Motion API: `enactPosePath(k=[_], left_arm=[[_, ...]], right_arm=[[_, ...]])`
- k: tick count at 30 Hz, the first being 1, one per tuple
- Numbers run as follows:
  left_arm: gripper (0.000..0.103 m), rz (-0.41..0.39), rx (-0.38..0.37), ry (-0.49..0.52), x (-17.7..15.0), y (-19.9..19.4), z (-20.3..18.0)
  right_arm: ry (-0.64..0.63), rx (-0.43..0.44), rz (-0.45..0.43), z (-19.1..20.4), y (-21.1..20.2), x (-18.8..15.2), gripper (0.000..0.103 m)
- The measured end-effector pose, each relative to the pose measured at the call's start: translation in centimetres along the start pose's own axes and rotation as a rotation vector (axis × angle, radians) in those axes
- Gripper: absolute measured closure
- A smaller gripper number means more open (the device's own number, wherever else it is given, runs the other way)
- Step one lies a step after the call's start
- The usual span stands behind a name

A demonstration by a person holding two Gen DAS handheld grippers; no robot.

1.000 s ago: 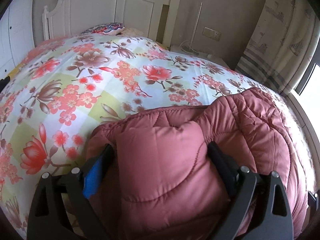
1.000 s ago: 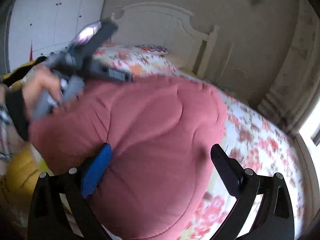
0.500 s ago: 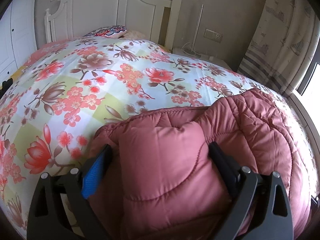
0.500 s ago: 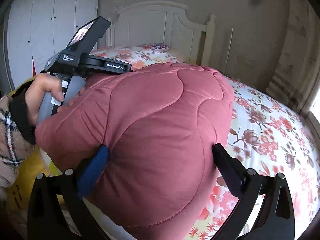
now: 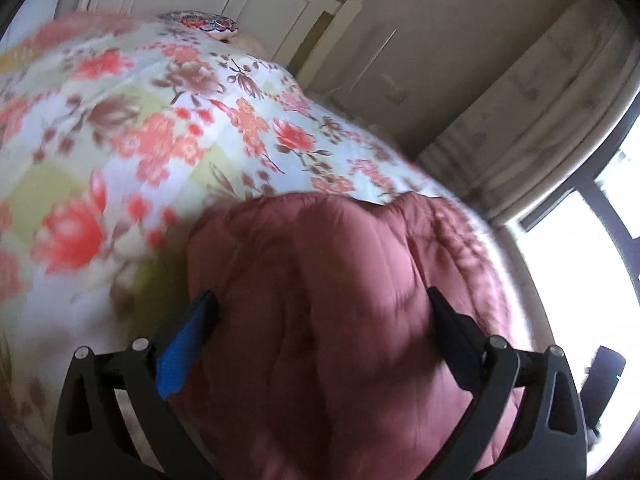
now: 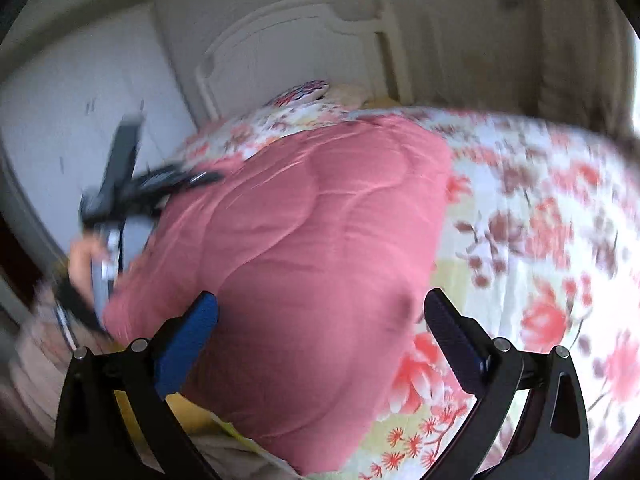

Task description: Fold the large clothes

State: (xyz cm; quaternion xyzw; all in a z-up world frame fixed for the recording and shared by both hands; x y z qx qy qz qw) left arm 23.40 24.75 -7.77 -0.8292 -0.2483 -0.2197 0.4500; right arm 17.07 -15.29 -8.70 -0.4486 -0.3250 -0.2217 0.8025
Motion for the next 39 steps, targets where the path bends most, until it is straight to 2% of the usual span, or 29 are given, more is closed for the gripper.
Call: enactPosePath(k=[2, 5, 8, 14, 18, 19, 21, 22, 24, 27, 29, 32, 35, 39], left_arm=[[0.002, 0.007, -0.044, 0.000, -0.9, -1.0, 0.0], [0.002, 0.042, -0.068, 0.027, -2.6, -1.5, -0.4], [0.002, 0.098, -0.109, 0.032, -4.2, -0.8, -0.5], [0.002, 0.178, -0.247, -0.089, -6.1, 0.8, 0.5], [0.002, 0.216, -0.267, -0.030, -6.8, 1.1, -1.0], [0.004, 0.222, -0.271, -0.026, -6.8, 1.2, -1.1], [0.024, 0.245, -0.347, -0.046, -7.0, 1.3, -1.4], [0.031, 0.248, -0.372, -0.055, -7.1, 1.4, -1.3], [0.050, 0.224, -0.378, -0.030, -7.2, 1.0, -1.6], [0.061, 0.180, -0.346, 0.031, -7.0, 0.2, -3.7], [0.063, 0.139, -0.296, 0.104, -6.3, 0.1, -6.4], [0.064, 0.077, -0.279, 0.201, -5.0, 0.3, -10.5], [0.064, 0.055, -0.313, 0.251, -2.3, 2.3, -15.0], [0.062, 0.049, -0.355, 0.293, 1.3, 7.5, -19.7]], right_arm=[[0.108, 0.060, 0.018, -1.7, 0.1, 0.1, 0.004], [0.246, 0.168, 0.069, -3.2, 1.3, -0.6, 0.004], [0.254, 0.209, 0.093, -2.9, 2.2, -1.1, 0.004], [0.243, 0.225, 0.147, -1.7, 3.6, -1.7, 0.004], [0.272, 0.270, 0.194, -1.6, 5.1, -2.0, 0.004], [0.279, 0.280, 0.201, -1.7, 5.5, -2.2, 0.004], [0.283, 0.304, 0.199, -1.3, 5.9, -2.4, 0.004], [0.275, 0.308, 0.191, -1.2, 6.0, -2.4, 0.004], [0.250, 0.319, 0.150, -1.0, 5.7, -2.4, 0.005], [0.186, 0.287, 0.068, -0.6, 4.6, -2.0, 0.021], [0.165, 0.253, 0.015, -0.7, 3.8, -1.5, 0.026], [0.115, 0.187, -0.090, -1.2, 2.0, -0.2, 0.031], [0.114, 0.136, -0.229, -3.5, -1.2, 2.4, 0.032], [0.111, 0.040, -0.330, -8.2, -3.8, 6.0, 0.032]])
Point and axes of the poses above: each gripper's, at about its wrist camera, not at the fingertips, and y roughly the way its jaws point, z to its left, x to its top, the point moved 6 cm from there along y, roughly the way its jaws point, and after that the axes turned 3 degrees about x, right-handed, at the moved point
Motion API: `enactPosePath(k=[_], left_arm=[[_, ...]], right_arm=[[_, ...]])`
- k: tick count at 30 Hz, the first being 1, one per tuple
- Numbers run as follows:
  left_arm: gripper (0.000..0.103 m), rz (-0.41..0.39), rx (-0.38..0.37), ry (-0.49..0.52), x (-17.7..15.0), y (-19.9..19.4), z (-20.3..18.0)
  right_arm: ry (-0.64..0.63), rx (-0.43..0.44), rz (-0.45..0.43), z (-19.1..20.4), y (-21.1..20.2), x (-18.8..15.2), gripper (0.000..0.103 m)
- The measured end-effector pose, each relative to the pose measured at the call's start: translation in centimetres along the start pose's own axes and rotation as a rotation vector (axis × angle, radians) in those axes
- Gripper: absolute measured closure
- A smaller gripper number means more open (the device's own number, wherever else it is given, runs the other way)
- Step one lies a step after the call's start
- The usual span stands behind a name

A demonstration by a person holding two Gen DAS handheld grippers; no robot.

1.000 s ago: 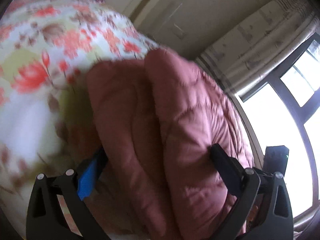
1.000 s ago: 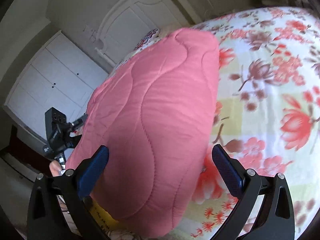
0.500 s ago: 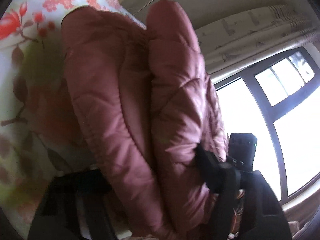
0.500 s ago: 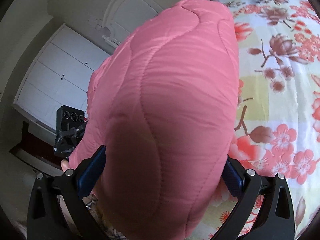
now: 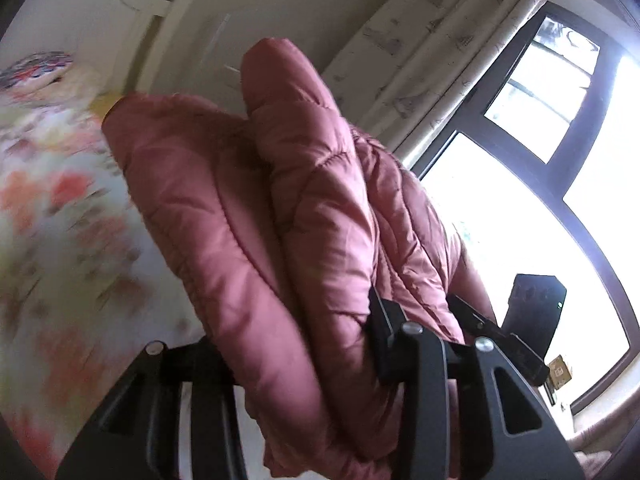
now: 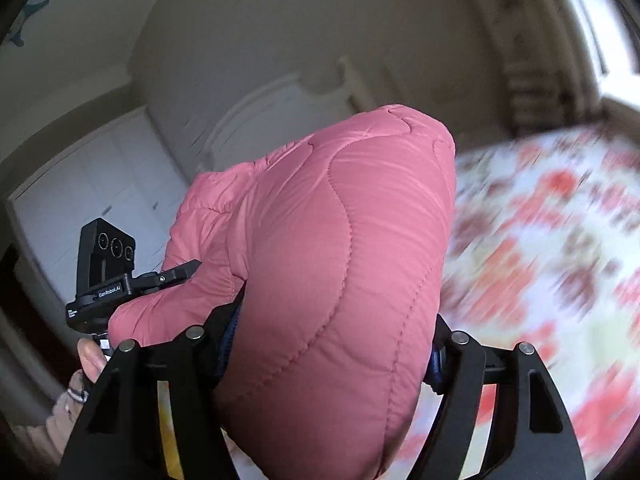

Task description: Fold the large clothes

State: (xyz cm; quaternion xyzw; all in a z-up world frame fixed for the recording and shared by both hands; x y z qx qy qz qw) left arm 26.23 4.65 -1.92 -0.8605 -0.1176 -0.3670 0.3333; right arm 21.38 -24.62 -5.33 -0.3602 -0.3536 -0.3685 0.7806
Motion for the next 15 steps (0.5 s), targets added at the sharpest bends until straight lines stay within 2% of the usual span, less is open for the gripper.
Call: enactPosePath(k=[2, 4, 5, 6, 7, 9, 11, 13, 14, 15], left_arm=[[0.060, 0.035, 0.011, -0.047, 0.9, 3.7, 1.3], [0.059, 0.103, 0.056, -0.122, 0.3, 7.5, 3.3], [0.050, 0.158, 0.115, -0.168, -0.9, 9.7, 5.0], [0.042, 0.157, 0.132, -0.202, -1.7, 10.7, 6.1], [0.040, 0.138, 0.097, -0.256, -2.2, 10.9, 6.9], [0.035, 0.136, 0.068, -0.320, -2.7, 10.6, 7.6], [0.032, 0.132, 0.096, -0.284, -2.6, 9.9, 7.2], [0.027, 0.118, 0.151, -0.239, -1.9, 9.2, 7.0], [0.027, 0.103, 0.168, -0.225, -1.4, 8.4, 7.4], [0.027, 0.076, 0.180, -0.223, -0.9, 7.4, 7.7]], right_arm=[[0.016, -0.044, 0.000, -2.7, 0.2, 2.2, 0.032], [0.062, -0.104, 0.063, -5.9, 1.8, 2.8, 0.031], [0.083, -0.146, 0.123, -7.4, 3.2, 2.2, 0.031], [0.113, -0.209, 0.206, -9.2, 4.9, 1.1, 0.028], [0.147, -0.243, 0.251, -10.4, 5.8, -0.1, 0.015], [0.204, -0.224, 0.231, -11.0, 5.8, -0.8, 0.008], [0.187, -0.254, 0.210, -10.3, 4.9, -0.5, 0.007], [0.092, -0.350, 0.110, -8.4, 2.8, 0.7, 0.007], [0.026, -0.391, 0.028, -6.9, 1.6, 1.5, 0.007], [-0.038, -0.388, -0.031, -5.3, 0.9, 2.1, 0.007]])
Point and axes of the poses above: each gripper's, at about its wrist camera, not at the fingertips, and y roughly the way its jaws point, z to its left, x to its top, the point moved 6 cm from there along y, roughly the way its jaws point, and after that the axes turned 3 degrees about x, right-handed, at the moved point
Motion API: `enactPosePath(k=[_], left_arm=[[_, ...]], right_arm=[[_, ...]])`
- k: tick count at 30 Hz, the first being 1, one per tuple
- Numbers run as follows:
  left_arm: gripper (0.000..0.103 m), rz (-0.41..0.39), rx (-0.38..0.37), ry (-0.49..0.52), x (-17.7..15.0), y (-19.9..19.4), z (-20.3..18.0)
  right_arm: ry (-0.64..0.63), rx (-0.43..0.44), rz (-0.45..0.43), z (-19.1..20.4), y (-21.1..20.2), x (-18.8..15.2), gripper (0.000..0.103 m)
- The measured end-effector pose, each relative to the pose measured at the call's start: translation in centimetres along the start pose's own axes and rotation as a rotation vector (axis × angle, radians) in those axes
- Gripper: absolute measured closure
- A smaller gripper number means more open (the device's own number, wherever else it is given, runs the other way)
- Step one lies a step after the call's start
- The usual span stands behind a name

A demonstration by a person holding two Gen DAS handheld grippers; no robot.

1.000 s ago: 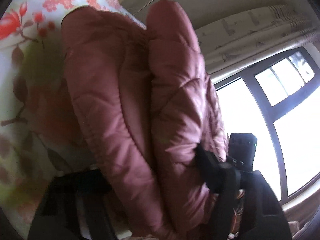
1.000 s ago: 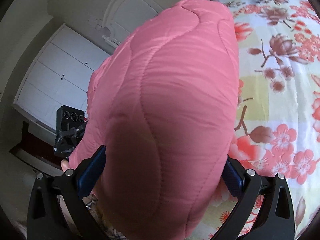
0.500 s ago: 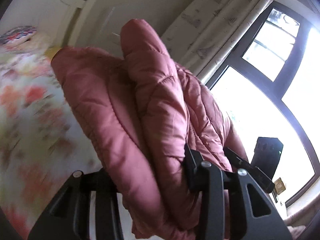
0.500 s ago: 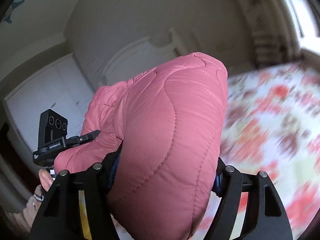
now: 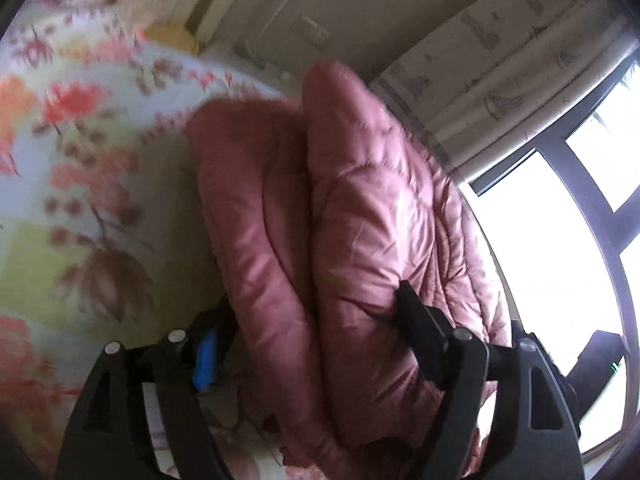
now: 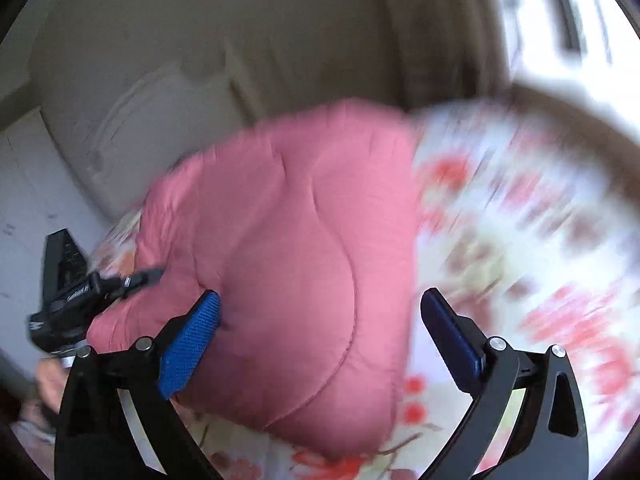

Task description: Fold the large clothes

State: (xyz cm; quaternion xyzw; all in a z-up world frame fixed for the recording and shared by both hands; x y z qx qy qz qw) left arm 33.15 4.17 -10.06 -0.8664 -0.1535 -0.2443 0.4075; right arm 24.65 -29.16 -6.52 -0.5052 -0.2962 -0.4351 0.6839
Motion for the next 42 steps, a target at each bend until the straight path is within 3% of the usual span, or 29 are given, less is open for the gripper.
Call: enactPosePath(k=[3, 6, 8, 10, 12, 16, 18, 21, 24, 25, 28, 31, 36, 38, 39, 40, 42], left_arm=[[0.027, -0.117, 0.066, -0.020, 1.2, -2.7, 0.2], [0.027, -0.236, 0.138, 0.004, 2.0, -5.4, -0.8], [0.022, -0.274, 0.150, 0.053, 2.9, -6.2, -2.6], [0.015, -0.296, 0.167, 0.141, 4.2, -6.7, -5.1], [0.002, -0.303, 0.191, 0.243, 5.2, -6.1, -7.6], [0.002, -0.247, 0.260, 0.431, 6.6, -2.8, -11.3], [0.002, -0.194, 0.303, 0.489, 7.1, -0.3, -12.4], [0.002, -0.148, 0.344, 0.494, 7.8, 3.2, -12.1], [0.002, -0.043, 0.401, 0.383, 8.1, 8.0, -8.2], [0.002, -0.021, 0.368, 0.318, 7.7, 8.9, -6.7], [0.002, -0.039, 0.336, 0.280, 7.7, 8.8, -5.2], [0.002, -0.053, 0.324, 0.280, 7.4, 8.3, -4.7], [0.002, -0.080, 0.328, 0.271, 7.2, 7.9, -4.6], [0.002, -0.084, 0.329, 0.271, 7.1, 7.6, -4.9], [0.002, -0.091, 0.324, 0.267, 7.1, 7.4, -4.9], [0.002, -0.096, 0.335, 0.263, 7.1, 7.4, -4.8], [0.002, -0.104, 0.347, 0.263, 6.9, 7.4, -4.9]], right_arm=[[-0.123, 0.053, -0.028, 3.6, -0.9, 0.3, 0.007], [-0.310, 0.058, 0.000, 8.3, 0.3, -1.3, 0.007], [-0.415, 0.043, 0.046, 11.0, 2.2, -3.1, 0.007], [-0.523, -0.005, 0.089, 12.6, 4.4, -5.4, 0.008], [-0.602, -0.048, 0.128, 13.8, 6.3, -6.5, 0.008], [-0.644, -0.083, 0.150, 14.4, 6.6, -7.3, 0.008], [-0.648, -0.087, 0.154, 14.8, 6.1, -7.5, 0.007], [-0.639, -0.079, 0.159, 15.1, 6.6, -7.6, 0.006], [-0.629, -0.061, 0.164, 14.3, 6.3, -7.4, 0.006], [-0.637, -0.050, 0.168, 14.5, 6.1, -7.5, 0.006], [-0.665, 0.021, 0.177, 14.5, 4.9, -6.7, 0.013], [-0.505, 0.137, 0.109, 12.1, 2.6, -2.8, 0.020], [-0.280, 0.072, -0.019, 5.7, 3.1, 5.0, 0.021], [-0.278, 0.034, 0.038, 4.0, 5.6, 5.6, 0.021], [-0.300, -0.019, 0.155, 2.8, 8.8, 4.5, 0.021], [-0.304, -0.046, 0.214, 1.8, 10.5, 3.3, 0.017], [-0.277, -0.018, 0.172, 0.4, 11.5, 2.6, 0.014]])
Point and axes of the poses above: each gripper's, at about its wrist camera, not at the fingertips, and y roughly the way its jaws point, z to its left, x to its top, the point moved 6 cm from there along y, roughly the way its jaws point, and after that the axes turned 3 degrees about x, right-handed, at the moved point
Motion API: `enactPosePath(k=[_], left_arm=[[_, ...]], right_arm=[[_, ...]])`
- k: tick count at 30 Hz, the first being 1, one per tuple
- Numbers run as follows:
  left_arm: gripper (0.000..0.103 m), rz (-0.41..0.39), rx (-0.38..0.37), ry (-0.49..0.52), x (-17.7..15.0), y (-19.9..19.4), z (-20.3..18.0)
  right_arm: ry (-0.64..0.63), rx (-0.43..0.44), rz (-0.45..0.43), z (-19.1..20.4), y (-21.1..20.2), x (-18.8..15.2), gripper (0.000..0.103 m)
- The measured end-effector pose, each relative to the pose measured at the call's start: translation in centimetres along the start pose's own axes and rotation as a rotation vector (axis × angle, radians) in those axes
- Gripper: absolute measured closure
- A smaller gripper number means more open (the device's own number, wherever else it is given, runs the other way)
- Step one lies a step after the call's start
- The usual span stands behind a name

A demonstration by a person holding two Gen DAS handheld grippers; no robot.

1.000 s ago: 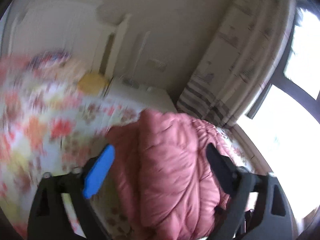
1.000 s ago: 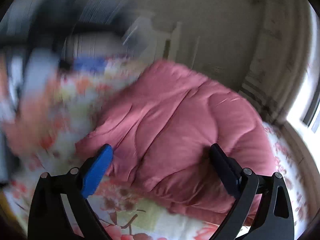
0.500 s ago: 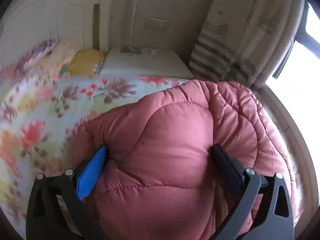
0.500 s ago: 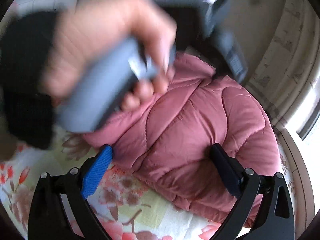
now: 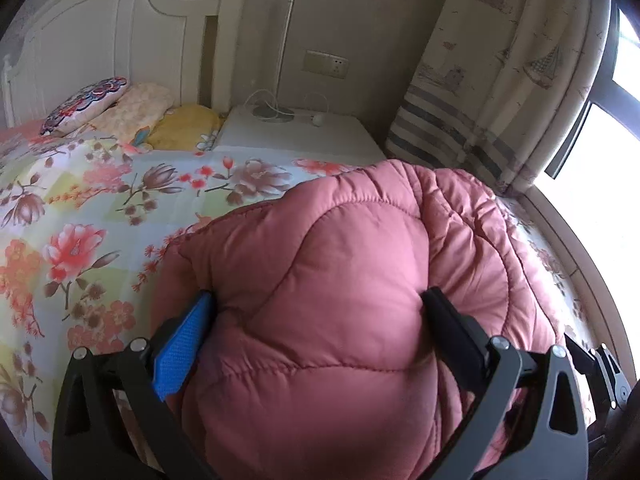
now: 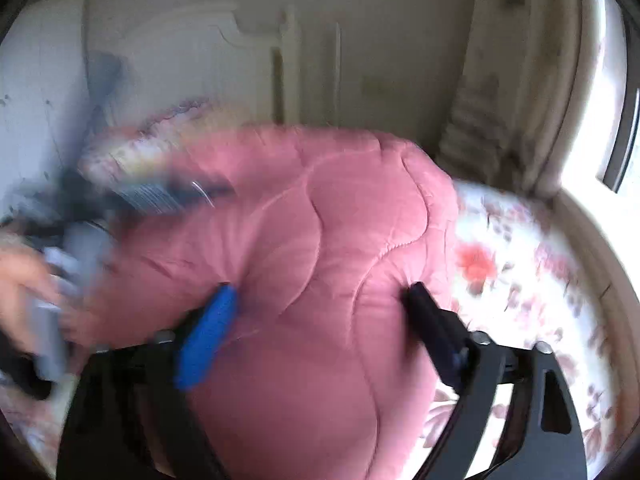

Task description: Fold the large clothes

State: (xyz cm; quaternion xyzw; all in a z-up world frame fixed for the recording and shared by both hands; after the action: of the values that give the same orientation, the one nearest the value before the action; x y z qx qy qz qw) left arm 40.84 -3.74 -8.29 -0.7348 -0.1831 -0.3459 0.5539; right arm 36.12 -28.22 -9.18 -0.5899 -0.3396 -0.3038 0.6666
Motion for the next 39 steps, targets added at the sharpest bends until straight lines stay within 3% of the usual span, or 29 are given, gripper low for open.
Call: enactPosePath(k=[5, 7, 10, 14, 15, 20, 22, 27, 32, 39], left_arm=[[0.002, -0.005, 0.043, -0.014, -0.3, -1.5, 0.1], [0.002, -0.034, 0.062, -0.037, -0.7, -3.6, 0.6], [0.002, -0.163, 0.108, -0.085, -2.4, -9.4, 1.7], [0.002, -0.329, 0.146, -0.095, -6.5, -18.3, 1.9], [0.002, -0.364, 0.166, -0.079, -7.7, -20.1, 1.6], [0.002, -0.474, 0.264, 0.094, -12.2, -25.8, -1.2], [0.002, -0.458, 0.290, 0.110, -14.6, -26.7, -2.1], [0.002, -0.374, 0.254, 0.082, -18.3, -26.3, -2.7], [0.002, -0.322, 0.251, 0.081, -19.3, -25.2, -2.9], [0.002, -0.306, 0.256, 0.082, -19.5, -24.4, -2.9]], right_arm=[[0.038, -0.031, 0.036, -0.4, -2.0, 0.4, 0.014], [0.064, -0.026, 0.007, 0.1, -3.9, 0.2, 0.014], [0.047, 0.002, -0.078, 1.3, -9.1, -0.6, 0.014], [0.006, -0.026, -0.141, 1.7, -14.5, -2.4, 0.010], [0.015, -0.025, -0.158, 1.7, -15.6, -2.9, 0.004], [0.060, -0.048, -0.207, 2.0, -19.3, -5.0, 0.004], [0.063, -0.066, -0.214, 2.9, -20.4, -6.3, 0.004], [0.000, -0.127, -0.180, 5.7, -20.8, -9.8, 0.004], [-0.072, -0.187, -0.136, 6.8, -20.5, -11.8, 0.004], [0.007, -0.127, -0.198, 6.3, -21.6, -11.5, 0.004]])
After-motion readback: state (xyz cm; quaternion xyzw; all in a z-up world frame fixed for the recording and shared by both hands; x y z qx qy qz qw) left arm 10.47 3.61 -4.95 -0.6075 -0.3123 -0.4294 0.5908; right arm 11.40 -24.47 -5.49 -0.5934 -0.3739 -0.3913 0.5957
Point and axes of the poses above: each gripper's, at about its wrist camera, not at the fingertips, and y roughly the way its jaws point, z to its left, x to its top, the point moved 6 cm from there along y, roughly the way its jaws point, and after that the axes turned 3 degrees about x, right-handed, at the moved point
